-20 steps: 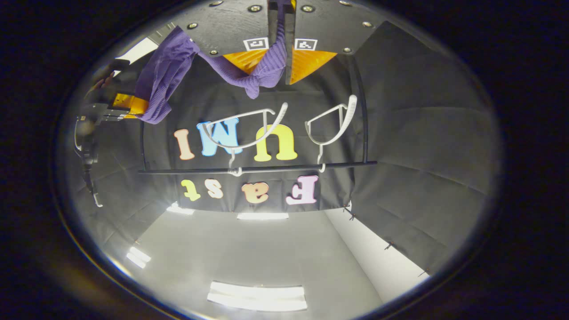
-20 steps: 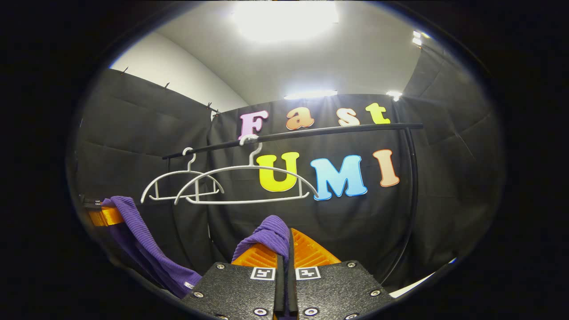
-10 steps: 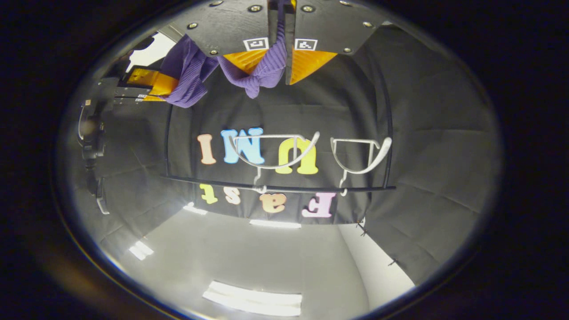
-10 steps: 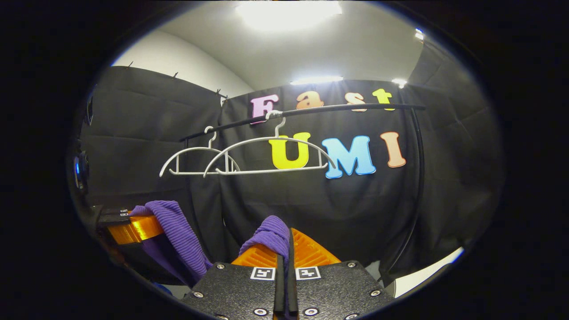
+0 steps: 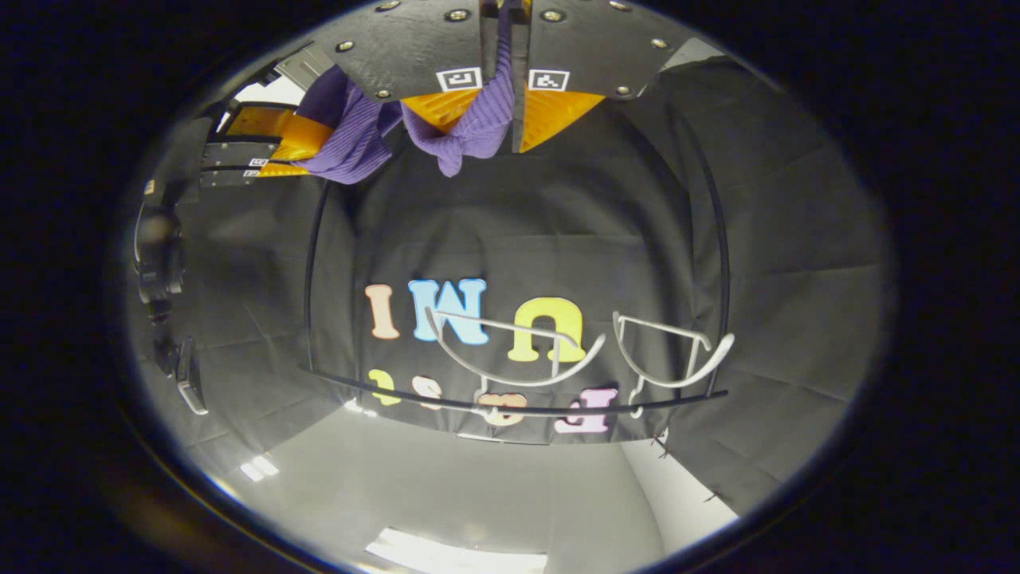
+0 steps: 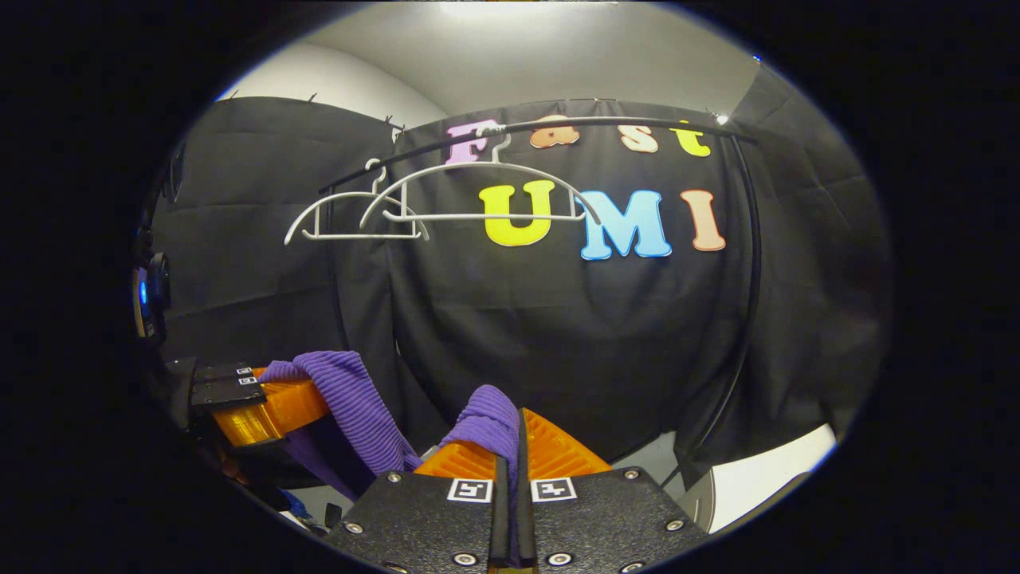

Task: Grasp the clothes on the hanger with both hands and then place them into the laundry hamper below.

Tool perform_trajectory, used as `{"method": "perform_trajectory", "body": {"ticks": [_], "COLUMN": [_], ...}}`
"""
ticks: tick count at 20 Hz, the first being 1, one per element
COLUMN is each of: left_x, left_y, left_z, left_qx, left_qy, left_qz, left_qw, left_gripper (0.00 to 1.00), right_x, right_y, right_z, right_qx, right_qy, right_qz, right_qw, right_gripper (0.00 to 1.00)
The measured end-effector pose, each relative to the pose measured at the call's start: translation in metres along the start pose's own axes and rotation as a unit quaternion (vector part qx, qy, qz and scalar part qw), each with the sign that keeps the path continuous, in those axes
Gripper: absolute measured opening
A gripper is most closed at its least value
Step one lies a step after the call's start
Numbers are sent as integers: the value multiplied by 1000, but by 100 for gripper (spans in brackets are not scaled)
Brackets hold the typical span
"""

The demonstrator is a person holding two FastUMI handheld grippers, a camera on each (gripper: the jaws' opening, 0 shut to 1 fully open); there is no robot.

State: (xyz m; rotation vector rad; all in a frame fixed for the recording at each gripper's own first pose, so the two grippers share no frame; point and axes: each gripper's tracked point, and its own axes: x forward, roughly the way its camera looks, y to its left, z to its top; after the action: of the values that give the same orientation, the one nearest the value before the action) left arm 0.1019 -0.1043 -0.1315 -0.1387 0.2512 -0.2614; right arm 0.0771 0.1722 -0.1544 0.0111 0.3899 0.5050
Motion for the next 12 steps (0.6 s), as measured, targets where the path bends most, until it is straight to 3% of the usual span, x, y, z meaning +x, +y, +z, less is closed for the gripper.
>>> {"method": "perform_trajectory", "body": {"ticks": [3,4,9,10,12], "left_x": [1,5,10,11,8], "left_y": [3,7,22,25,28], "left_z": [-30,-41,-100,-109,-131], "left_qx": [-3,-4,-6,-6,-5], "left_qy": [31,42,108,120,143], "left_qz": [9,11,28,30,32], "left_qw": [999,999,994,992,989], "left_gripper": [10,6,6,10,6], "right_x": [6,9,14,15,13], "right_y": [-1,-2,-12,-13,-10], "right_z": [-31,-41,-94,-103,-124], "right_qx": [-5,-7,-4,-6,-6], "right_qy": [29,40,112,125,152], "right_qz": [-2,-3,-4,-3,0], "right_qw": [1000,999,994,992,988], "right_gripper": [4,5,5,6,6]}}
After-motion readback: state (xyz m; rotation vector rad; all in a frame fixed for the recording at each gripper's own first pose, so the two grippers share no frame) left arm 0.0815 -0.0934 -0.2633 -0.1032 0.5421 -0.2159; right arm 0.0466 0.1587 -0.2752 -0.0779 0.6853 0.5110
